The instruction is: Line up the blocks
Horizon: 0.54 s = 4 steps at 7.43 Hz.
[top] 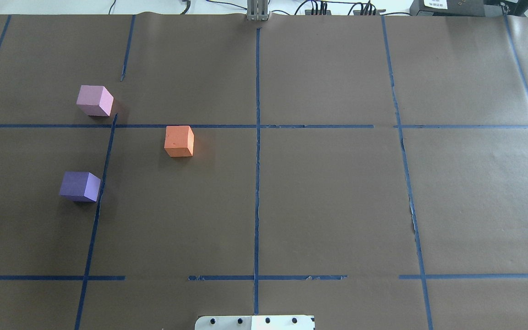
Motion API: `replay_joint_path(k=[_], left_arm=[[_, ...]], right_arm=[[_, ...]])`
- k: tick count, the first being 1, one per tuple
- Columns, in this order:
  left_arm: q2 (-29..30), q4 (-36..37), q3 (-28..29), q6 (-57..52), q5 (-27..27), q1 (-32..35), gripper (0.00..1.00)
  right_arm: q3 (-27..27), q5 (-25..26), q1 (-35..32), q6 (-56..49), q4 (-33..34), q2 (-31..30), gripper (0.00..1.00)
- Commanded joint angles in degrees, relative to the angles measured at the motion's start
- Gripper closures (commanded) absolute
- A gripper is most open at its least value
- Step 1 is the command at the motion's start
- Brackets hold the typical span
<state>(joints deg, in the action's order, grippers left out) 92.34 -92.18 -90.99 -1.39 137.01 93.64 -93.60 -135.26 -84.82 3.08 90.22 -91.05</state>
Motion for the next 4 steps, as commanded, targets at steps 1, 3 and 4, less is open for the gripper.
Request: replay_joint_path(k=[1, 3, 4], left_arm=[[0.2, -0.36, -0.59, 0.07, 0.09, -0.29, 0.0], [0.29, -1.95, -5.05, 5.29, -4.08, -5.11, 0.0], [0.47, -1.95, -8.64, 12.13, -5.6, -7.31, 0.0]], right_arm=[[0.0, 0.0, 0.0, 0.0, 0.04, 0.0, 0.0], [0.0, 0.0, 0.0, 0.0, 0.04, 0.0, 0.0], [0.0, 0.0, 0.0, 0.0, -0.05, 0.0, 0.0]])
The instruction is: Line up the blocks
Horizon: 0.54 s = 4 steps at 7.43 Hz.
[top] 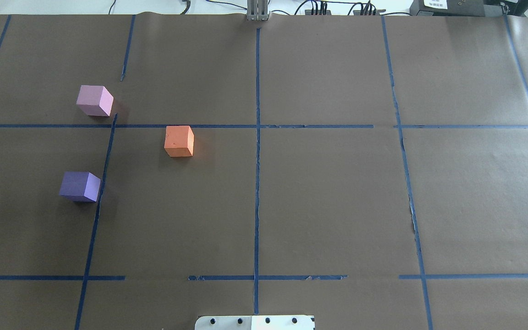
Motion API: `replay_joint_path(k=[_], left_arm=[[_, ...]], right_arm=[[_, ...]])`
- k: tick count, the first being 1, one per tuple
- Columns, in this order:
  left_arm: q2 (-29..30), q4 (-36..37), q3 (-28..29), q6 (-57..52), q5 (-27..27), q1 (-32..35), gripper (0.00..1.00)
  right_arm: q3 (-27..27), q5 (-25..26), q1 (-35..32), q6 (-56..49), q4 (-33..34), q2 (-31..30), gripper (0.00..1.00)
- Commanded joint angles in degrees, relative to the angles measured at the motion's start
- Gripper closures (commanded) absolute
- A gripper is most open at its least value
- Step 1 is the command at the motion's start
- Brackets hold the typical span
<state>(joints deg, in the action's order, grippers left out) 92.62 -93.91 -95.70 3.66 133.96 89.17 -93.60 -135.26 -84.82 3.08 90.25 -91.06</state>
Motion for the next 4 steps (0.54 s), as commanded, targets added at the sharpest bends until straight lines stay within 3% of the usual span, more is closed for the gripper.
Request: replay_joint_path(k=[1, 4], left_arm=[[0.81, -0.4, -5.45, 9.85, -2.39, -5.99, 0.0], [10.54, -0.4, -5.55, 23.97, -2.39, -16.35, 0.0]], right_arm=[[0.0, 0.0, 0.0, 0.0, -0.07, 0.0, 0.0], [0.0, 0.0, 0.0, 0.0, -0.07, 0.0, 0.0]])
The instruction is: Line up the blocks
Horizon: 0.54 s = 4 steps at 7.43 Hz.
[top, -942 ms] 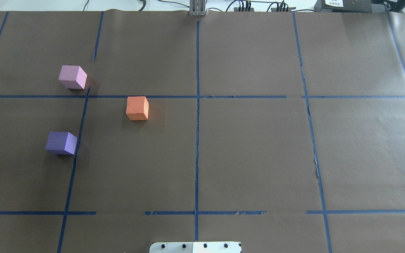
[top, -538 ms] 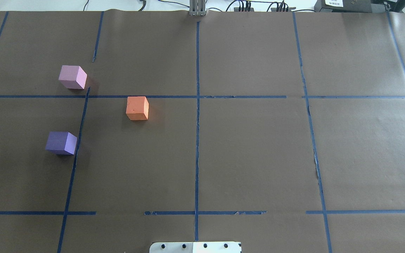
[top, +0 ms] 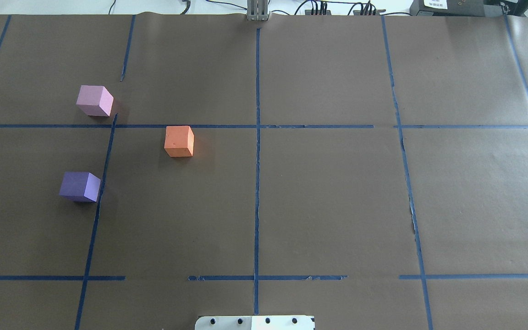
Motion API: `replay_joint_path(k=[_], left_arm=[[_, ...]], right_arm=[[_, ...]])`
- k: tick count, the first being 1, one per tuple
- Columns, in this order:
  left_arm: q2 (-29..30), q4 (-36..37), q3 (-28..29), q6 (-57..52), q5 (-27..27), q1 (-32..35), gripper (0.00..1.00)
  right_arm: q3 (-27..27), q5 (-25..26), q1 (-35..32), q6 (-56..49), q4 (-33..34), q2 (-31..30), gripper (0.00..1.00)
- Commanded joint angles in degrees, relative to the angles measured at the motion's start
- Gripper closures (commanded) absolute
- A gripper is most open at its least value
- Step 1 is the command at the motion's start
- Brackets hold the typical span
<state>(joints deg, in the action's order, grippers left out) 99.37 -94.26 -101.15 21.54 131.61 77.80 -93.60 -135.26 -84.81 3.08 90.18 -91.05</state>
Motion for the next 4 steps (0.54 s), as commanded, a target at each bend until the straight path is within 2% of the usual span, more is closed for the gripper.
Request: replay_joint_path(k=[1, 3, 4], left_arm=[[6.69, -1.09, 0.25, 10.41, -0.47, -10.33, 0.0], [11.44, -2.5, 1.4, 12.38, -0.74, -15.73, 0.0], [15.03, -2.51, 1.75, 12.38, -2.92, -19.14, 0.0]], right_arm=[[0.0, 0.0, 0.0, 0.0, 0.0, 0.0, 0.0], [0.0, 0.0, 0.0, 0.0, 0.0, 0.0, 0.0], [0.0, 0.0, 0.0, 0.0, 0.08, 0.0, 0.0]])
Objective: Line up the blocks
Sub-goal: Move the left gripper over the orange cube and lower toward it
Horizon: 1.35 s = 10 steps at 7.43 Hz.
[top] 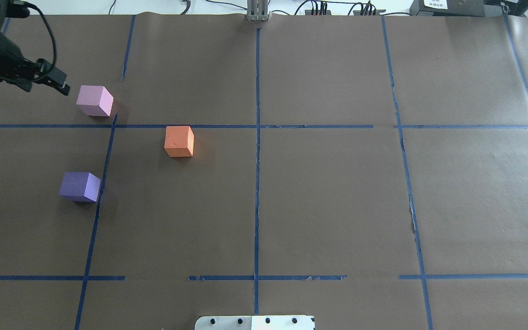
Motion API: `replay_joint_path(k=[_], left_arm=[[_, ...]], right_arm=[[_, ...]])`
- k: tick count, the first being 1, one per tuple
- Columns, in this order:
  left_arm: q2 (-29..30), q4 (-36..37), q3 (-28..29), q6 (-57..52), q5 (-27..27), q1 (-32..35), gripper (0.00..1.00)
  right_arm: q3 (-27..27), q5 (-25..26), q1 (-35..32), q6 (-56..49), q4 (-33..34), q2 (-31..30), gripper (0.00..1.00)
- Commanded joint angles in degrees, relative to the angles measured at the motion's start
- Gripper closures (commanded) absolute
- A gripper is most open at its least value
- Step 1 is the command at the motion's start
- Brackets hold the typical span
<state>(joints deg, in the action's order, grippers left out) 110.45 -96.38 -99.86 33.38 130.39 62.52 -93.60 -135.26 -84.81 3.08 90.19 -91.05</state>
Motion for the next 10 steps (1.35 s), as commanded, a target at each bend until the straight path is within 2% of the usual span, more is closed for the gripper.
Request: replay_joint_path(k=[1, 2, 4, 5, 10], left_arm=[[8.08, 0.13, 2.37, 3.24, -4.68, -9.55, 0.0], [10.55, 0.14, 3.78, 6.83, -5.31, -11.96, 0.0], [11.72, 0.23, 4.06, 9.23, -11.53, -16.45, 0.0], [12.51, 0.22, 4.76, 10.72, -12.95, -18.9, 0.0], [16.46, 0.22, 11.26, 23.44, -12.88, -19.98, 0.0]], right_arm=[[0.0, 0.0, 0.0, 0.0, -0.01, 0.0, 0.0], [0.0, 0.0, 0.0, 0.0, -0.01, 0.0, 0.0], [0.0, 0.0, 0.0, 0.0, -0.01, 0.0, 0.0], [0.0, 0.0, 0.0, 0.0, -0.01, 0.0, 0.0], [0.0, 0.0, 0.0, 0.0, -0.01, 0.0, 0.0]])
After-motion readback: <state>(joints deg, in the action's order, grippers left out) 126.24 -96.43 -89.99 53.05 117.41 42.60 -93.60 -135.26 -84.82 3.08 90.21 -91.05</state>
